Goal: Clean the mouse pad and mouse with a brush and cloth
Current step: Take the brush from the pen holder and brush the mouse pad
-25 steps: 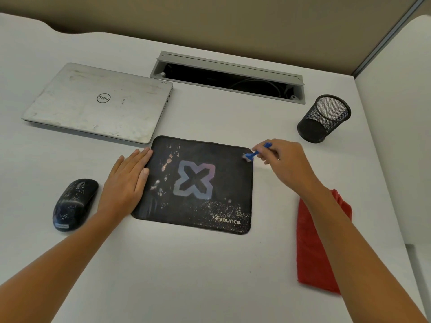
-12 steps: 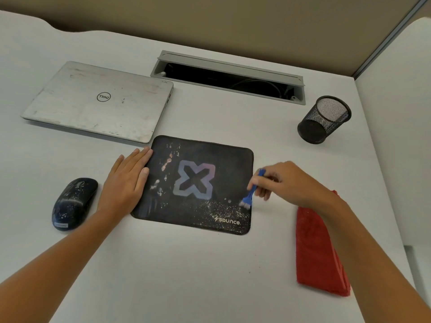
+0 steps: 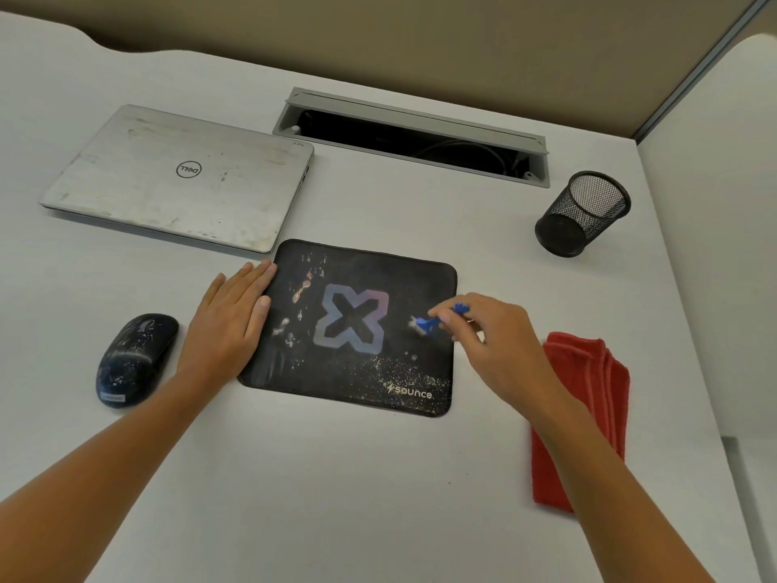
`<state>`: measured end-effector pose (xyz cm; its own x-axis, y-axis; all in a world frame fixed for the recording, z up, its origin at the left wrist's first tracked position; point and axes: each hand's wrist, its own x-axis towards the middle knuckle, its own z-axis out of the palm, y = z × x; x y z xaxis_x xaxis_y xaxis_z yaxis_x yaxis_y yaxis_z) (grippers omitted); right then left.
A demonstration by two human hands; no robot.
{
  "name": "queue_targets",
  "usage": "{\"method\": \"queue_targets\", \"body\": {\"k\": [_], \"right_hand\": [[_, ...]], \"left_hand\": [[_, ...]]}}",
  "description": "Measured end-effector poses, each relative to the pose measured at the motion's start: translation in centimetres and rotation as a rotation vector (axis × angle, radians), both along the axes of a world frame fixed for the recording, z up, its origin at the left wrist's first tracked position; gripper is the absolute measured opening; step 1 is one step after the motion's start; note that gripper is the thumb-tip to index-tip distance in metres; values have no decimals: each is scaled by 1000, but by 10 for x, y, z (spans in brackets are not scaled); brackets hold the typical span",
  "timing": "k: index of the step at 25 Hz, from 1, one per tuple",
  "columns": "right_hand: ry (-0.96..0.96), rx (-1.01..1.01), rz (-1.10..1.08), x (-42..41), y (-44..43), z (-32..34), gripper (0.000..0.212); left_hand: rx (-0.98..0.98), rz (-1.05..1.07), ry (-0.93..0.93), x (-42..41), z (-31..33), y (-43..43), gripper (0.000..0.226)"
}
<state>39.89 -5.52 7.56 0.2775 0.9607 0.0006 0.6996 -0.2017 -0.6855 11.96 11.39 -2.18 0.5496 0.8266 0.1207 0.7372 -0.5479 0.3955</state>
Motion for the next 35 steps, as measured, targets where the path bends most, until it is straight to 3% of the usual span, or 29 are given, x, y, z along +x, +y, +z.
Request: {"method": "queue_targets", "body": {"k": [5,8,13,17,20,26,28,32,35], "right_hand": [[37,-169,243,-31,-8,-4,23],[12,-76,95,-34,-2,-3,24],[61,-181,209,-52,1,1,25],[-20,-145,85,-58,13,4,27],[8,-291,228,-68,6,1,27],[-36,-118,288,-85,4,2,28],[-81,-168,335,-88,-4,0,24],[-373,-329,257,-50,-35,8,12],[-304,-211,152,-45,-40,11,17]], "left_hand": [[9,0,-7,0,-1,-1,51],[10,-6,-9,-1,-1,0,51],[12,-7,-5,-1,-1,-1,52],[10,-13,-2,-2,-2,0,52],[15,-13,2,-2,-3,1,52],[20,-18,2,-3,-4,2,52],[19,-18,-3,-3,-4,2,52],[20,-8,-9,-3,-4,1,52],[24,-10,-7,-3,-5,0,52]]}}
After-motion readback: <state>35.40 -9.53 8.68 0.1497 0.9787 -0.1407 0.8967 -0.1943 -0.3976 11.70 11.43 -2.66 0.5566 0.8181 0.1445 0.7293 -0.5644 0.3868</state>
